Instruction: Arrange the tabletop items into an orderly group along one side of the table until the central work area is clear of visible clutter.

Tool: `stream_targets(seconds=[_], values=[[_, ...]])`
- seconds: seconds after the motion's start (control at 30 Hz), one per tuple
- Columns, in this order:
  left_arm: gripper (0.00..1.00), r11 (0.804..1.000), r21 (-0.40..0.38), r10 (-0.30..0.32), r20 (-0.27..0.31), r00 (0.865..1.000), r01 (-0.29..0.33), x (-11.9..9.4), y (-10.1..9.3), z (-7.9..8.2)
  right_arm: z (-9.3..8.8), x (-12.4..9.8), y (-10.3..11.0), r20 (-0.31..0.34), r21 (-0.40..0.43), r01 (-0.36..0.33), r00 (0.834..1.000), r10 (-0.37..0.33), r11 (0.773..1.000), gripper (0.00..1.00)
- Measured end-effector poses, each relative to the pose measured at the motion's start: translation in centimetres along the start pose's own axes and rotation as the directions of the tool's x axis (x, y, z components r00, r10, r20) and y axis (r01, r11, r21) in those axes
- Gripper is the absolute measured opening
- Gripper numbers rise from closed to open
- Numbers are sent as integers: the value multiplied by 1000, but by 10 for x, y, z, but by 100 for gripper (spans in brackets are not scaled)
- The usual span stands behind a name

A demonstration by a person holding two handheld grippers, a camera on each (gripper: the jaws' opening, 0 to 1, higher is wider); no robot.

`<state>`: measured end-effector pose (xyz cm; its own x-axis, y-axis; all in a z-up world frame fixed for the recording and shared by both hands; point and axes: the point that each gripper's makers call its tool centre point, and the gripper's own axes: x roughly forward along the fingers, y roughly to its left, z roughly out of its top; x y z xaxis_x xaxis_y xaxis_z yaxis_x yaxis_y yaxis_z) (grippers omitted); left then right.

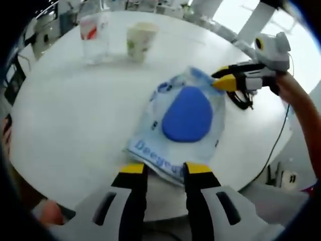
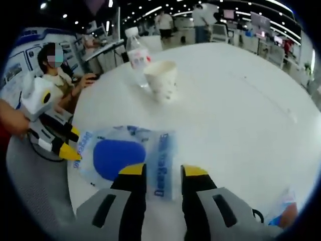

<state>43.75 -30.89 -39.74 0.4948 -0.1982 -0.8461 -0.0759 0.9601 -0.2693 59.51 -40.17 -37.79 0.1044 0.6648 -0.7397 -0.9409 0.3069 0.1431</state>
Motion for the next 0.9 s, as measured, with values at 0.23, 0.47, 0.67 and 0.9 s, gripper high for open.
stream_targets(seconds=[0.23, 0.47, 0.67, 0.9], values=[[14, 999, -39, 15, 5, 1000, -15, 7, 4, 3, -9, 4, 0, -39, 7, 3, 999, -2, 1000, 12], [8, 999, -12, 37, 12, 999, -37, 6, 9, 12, -15, -1, 0, -44, 30, 10, 999, -8, 1000, 5], [4, 999, 20, 48, 36, 998, -48, 0, 16, 30, -16, -6, 2, -43, 48, 17, 999, -14, 999, 2], [2, 993, 110, 39, 51, 998, -44, -6, 22, 57, -11, -18, 2, -10, 90, 45, 999, -44, 995, 2]])
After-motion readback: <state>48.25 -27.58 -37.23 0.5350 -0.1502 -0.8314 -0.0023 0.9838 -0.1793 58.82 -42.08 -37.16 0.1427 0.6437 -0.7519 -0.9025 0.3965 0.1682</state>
